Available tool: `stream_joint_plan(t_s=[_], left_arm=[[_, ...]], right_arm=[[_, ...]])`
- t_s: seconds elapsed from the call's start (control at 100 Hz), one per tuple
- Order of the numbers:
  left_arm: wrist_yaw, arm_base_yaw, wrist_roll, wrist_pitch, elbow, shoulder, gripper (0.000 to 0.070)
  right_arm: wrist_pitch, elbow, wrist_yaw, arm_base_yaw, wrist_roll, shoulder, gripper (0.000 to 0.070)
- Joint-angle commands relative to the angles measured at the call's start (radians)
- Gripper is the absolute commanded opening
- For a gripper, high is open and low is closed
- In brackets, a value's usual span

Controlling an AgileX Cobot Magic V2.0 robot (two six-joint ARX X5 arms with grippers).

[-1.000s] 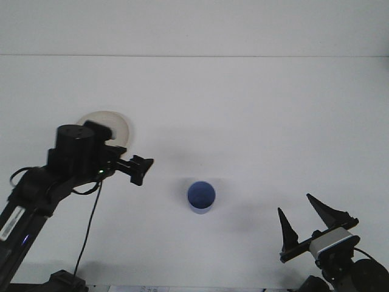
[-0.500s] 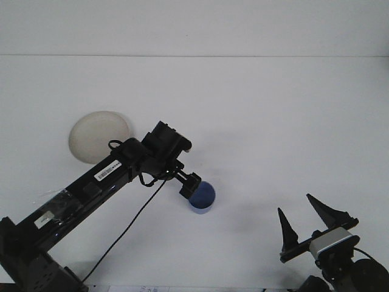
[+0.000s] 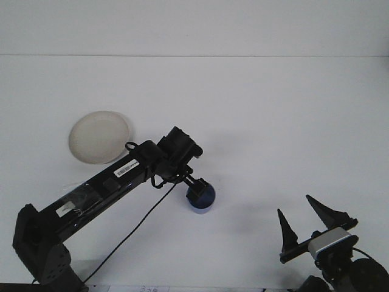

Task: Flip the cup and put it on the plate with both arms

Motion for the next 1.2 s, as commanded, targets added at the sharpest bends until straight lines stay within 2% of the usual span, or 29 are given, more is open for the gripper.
stream_joint_plan(t_s=[0.0, 0.23, 0.29, 0.34, 0.38, 0.39, 0.42, 0.49, 0.89, 0.96, 1.12, 1.19], left_arm=[[0.0, -0.011, 0.018, 0.007, 0.022, 0.039, 0.0625], [0.0, -0.02, 0.027, 0.006, 0.022, 0.076, 0.0605], [0.0, -0.023, 0.027, 0.005, 0.022, 0.083, 0.0513], [0.0, -0.023, 0.028, 0.005, 0.022, 0.085, 0.0404], [0.0, -0.025, 0.032, 0.006, 0.022, 0.085, 0.0273], [0.0, -0.025, 0.032, 0.006, 0.022, 0.085, 0.0273], [-0.001, -0.027, 0.037, 0.006, 0.022, 0.085, 0.0155], [-0.002, -0.03, 0.04, 0.006, 0.023, 0.084, 0.0], [-0.003, -0.014, 0.074, -0.023, 0.027, 0.021, 0.0007], [-0.031, 0.01, 0.08, -0.03, 0.027, -0.026, 0.0006], [-0.15, 0.128, 0.103, -0.081, 0.042, -0.139, 0.0004], [-0.16, 0.216, 0.103, -0.103, 0.066, -0.177, 0.0004]], right_arm=[[0.009, 0.008, 0.003, 0.009, 0.008, 0.004, 0.0528], [0.01, 0.008, 0.003, 0.009, 0.007, 0.004, 0.0528], [0.01, 0.008, 0.003, 0.009, 0.007, 0.004, 0.0528], [0.01, 0.008, 0.003, 0.009, 0.008, 0.004, 0.0528], [0.009, 0.008, 0.003, 0.009, 0.008, 0.004, 0.0528], [0.009, 0.008, 0.003, 0.009, 0.008, 0.004, 0.0528], [0.009, 0.008, 0.003, 0.009, 0.008, 0.004, 0.0528], [0.009, 0.008, 0.003, 0.009, 0.008, 0.004, 0.0528], [0.008, 0.008, 0.003, 0.009, 0.007, 0.004, 0.0528], [0.008, 0.008, 0.003, 0.009, 0.008, 0.004, 0.0528], [0.008, 0.008, 0.003, 0.009, 0.008, 0.004, 0.0528], [0.008, 0.008, 0.003, 0.009, 0.013, 0.004, 0.0528]])
